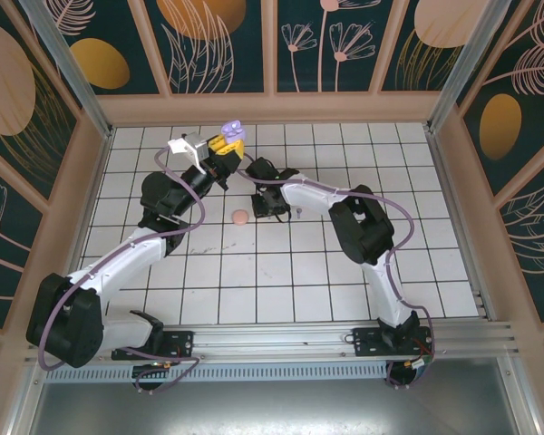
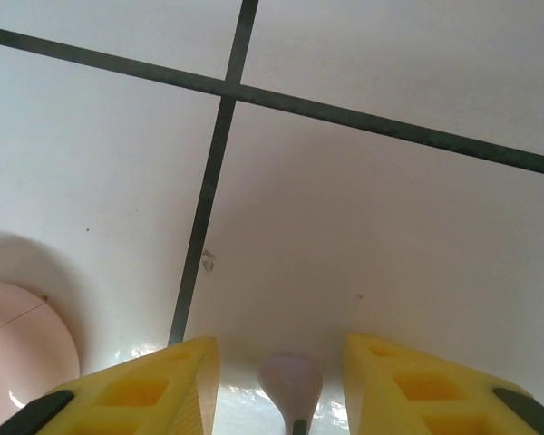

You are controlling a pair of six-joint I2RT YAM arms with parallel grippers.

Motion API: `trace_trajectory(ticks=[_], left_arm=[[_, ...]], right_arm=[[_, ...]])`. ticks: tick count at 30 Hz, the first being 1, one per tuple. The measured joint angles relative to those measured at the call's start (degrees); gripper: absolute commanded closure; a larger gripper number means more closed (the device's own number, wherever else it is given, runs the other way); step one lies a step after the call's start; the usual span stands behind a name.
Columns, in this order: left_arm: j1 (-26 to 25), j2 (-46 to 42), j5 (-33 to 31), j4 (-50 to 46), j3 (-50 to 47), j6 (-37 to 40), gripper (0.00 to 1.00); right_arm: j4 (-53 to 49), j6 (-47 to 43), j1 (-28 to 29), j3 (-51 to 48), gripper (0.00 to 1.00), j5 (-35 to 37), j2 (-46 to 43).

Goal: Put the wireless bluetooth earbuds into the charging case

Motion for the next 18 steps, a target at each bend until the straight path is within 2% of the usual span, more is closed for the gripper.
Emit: trace_trajectory(ticks=[12, 18], left_arm=[[0.0, 0.0, 0.0, 0.0, -0.2, -0.2, 1.0], [0.0, 0.0, 0.0, 0.0, -0.2, -0.2, 1.0]], right_arm=[[-0.6, -0.9, 0.0, 0.3, 0.7, 1.1, 0.2], [-0.6, -1.1, 0.4, 0.3, 0.79, 2.1, 0.2]])
